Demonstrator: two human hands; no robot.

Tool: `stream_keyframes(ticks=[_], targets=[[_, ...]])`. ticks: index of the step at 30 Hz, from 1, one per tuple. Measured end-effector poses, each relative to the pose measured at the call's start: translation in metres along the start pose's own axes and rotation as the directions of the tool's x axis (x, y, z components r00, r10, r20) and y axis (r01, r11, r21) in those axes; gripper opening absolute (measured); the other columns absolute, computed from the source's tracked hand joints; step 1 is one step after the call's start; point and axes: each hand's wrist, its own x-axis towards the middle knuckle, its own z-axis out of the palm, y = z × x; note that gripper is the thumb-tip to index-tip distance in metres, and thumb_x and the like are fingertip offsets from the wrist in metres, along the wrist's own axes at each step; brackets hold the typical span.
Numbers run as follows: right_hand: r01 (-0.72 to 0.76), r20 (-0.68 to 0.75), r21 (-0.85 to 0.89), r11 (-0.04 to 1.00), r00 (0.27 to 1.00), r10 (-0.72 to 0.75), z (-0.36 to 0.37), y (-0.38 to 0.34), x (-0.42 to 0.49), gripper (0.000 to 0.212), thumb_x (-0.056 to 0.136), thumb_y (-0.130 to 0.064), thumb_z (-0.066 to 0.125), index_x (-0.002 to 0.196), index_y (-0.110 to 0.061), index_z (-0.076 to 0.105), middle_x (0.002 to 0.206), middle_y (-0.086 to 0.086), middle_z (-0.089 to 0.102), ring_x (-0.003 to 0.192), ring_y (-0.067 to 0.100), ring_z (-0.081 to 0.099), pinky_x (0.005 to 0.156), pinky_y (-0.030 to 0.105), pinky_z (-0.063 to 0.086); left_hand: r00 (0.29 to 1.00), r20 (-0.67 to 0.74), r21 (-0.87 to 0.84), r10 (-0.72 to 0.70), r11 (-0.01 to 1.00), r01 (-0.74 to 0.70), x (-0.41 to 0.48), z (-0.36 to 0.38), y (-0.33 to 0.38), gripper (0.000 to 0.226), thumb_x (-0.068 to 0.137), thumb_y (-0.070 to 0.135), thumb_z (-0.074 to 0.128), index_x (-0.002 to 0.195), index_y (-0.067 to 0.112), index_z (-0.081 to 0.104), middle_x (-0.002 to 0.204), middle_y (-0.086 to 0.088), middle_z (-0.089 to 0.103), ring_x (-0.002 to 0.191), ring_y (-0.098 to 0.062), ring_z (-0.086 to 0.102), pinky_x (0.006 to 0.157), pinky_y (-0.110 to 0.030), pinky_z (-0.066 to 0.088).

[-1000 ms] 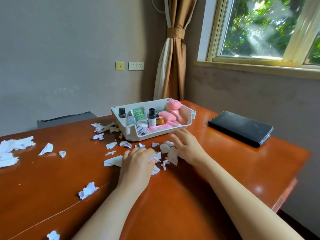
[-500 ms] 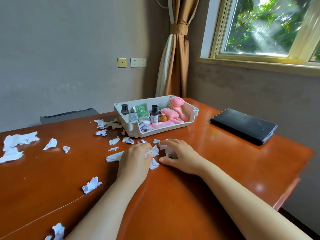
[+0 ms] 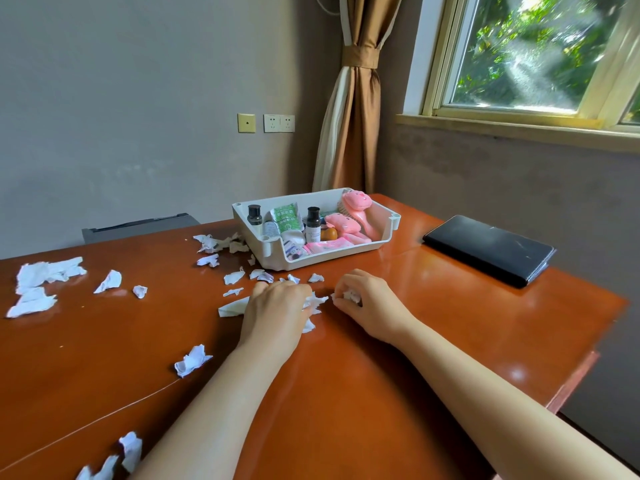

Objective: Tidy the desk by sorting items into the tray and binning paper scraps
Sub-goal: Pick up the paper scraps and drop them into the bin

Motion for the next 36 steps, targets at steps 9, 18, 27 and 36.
stream_keyframes(ticks=[9,18,27,36], targets=[[0.027,-0.016,-0.092,0.995,0.999,-0.029,-0.002,-0.005,-0.002,0.004,0.089,-0.015,0.059,0.089,-0.011,0.061,0.095,0.001,0.062,0.081,0.018,0.055,0.074,0.031,0.048,0.998,0.054,-0.113,-0.019,0.993,0.025,0.002,0.002,0.002,0.027,0.097,0.028,0.049,0.12,0.017,0.059,0.114,-0.006,0.065,0.107,-0.017,0.059,0.083,-0.023,0.045],[-0.088,-0.098,-0.012,0.996,0.991,0.086,-0.046,0.0,-0.019,0.01,0.089,-0.011,0.057,0.089,-0.006,0.066,0.085,0.002,0.064,0.079,0.014,0.054,0.07,0.021,0.04,1.0,-0.027,-0.459,-0.003,0.888,-0.009,-0.002,-0.016,0.023,0.041,0.089,0.025,0.062,0.057,0.021,0.038,0.055,0.001,0.035,0.055,-0.018,0.035,0.047,-0.021,0.023],[-0.153,-0.146,0.057,0.987,0.976,0.16,-0.122,-0.001,-0.073,0.015,0.089,-0.01,0.059,0.075,-0.017,0.058,0.069,-0.013,0.054,0.063,-0.001,0.049,0.056,0.001,0.039,0.982,-0.11,-0.571,0.156,0.799,-0.191,-0.004,-0.048,0.078,0.013,0.087,0.024,0.065,0.075,0.019,0.066,0.073,0.012,0.056,0.064,-0.004,0.047,0.051,-0.003,0.036],[-0.25,-0.227,0.038,0.967,0.941,0.252,-0.173,0.024,-0.16,0.012,0.087,-0.014,0.061,0.075,-0.015,0.064,0.074,-0.005,0.064,0.066,0.004,0.055,0.061,0.003,0.039,0.954,-0.017,-0.672,0.299,0.703,-0.232,-0.036,-0.05,0.154,0.015,0.086,0.025,0.066,0.071,0.022,0.066,0.07,0.003,0.067,0.065,-0.01,0.059,0.056,-0.018,0.043]])
